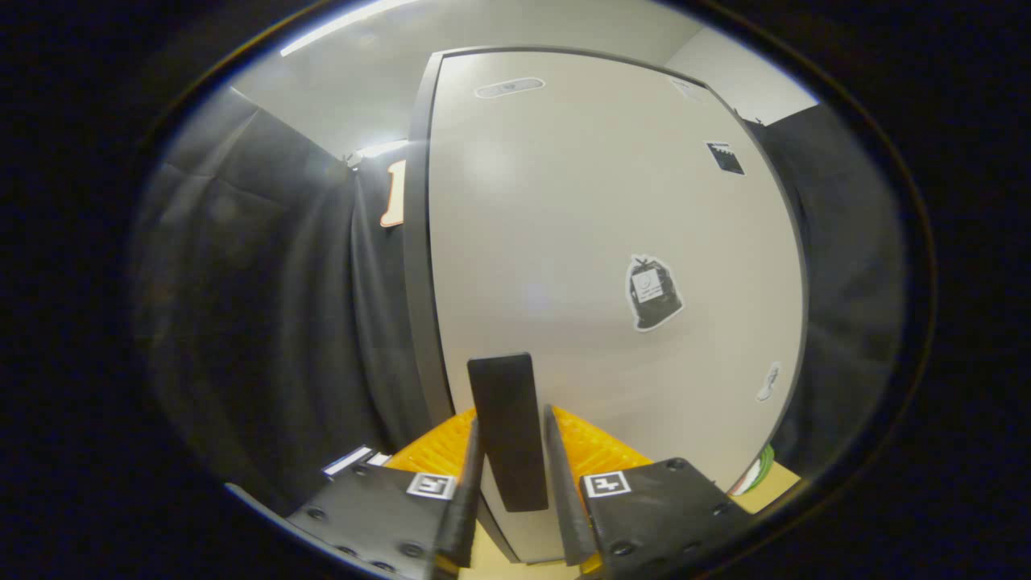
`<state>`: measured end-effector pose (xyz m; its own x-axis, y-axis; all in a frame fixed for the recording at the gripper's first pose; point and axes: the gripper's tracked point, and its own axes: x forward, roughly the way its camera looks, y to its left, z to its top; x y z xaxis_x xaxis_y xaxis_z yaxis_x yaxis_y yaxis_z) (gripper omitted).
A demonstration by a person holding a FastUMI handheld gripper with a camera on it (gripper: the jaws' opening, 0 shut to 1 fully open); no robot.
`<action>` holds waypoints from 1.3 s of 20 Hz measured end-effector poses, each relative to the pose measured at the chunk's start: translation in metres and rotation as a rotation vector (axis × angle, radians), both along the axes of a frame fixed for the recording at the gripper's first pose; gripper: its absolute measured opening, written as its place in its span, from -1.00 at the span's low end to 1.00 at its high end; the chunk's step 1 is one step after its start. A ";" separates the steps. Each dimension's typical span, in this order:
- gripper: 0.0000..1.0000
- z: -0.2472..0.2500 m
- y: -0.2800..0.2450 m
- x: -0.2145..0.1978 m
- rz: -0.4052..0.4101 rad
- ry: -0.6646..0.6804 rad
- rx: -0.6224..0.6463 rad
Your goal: Open the shoe cabinet door, grab the shoes and put them into the shoe cabinet, then close the shoe cabinet door.
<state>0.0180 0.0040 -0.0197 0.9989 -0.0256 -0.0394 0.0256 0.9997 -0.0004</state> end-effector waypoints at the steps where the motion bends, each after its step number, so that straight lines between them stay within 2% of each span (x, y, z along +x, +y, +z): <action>1: -0.84 -0.001 0.000 0.000 -0.004 0.001 -0.005; 17: -0.84 0.000 -0.003 -0.005 -0.040 -0.027 0.019; 26: -0.84 0.003 -0.005 -0.025 -0.010 -0.040 0.022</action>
<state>-0.0066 -0.0013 -0.0172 0.9994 -0.0354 0.0003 0.0354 0.9991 0.0231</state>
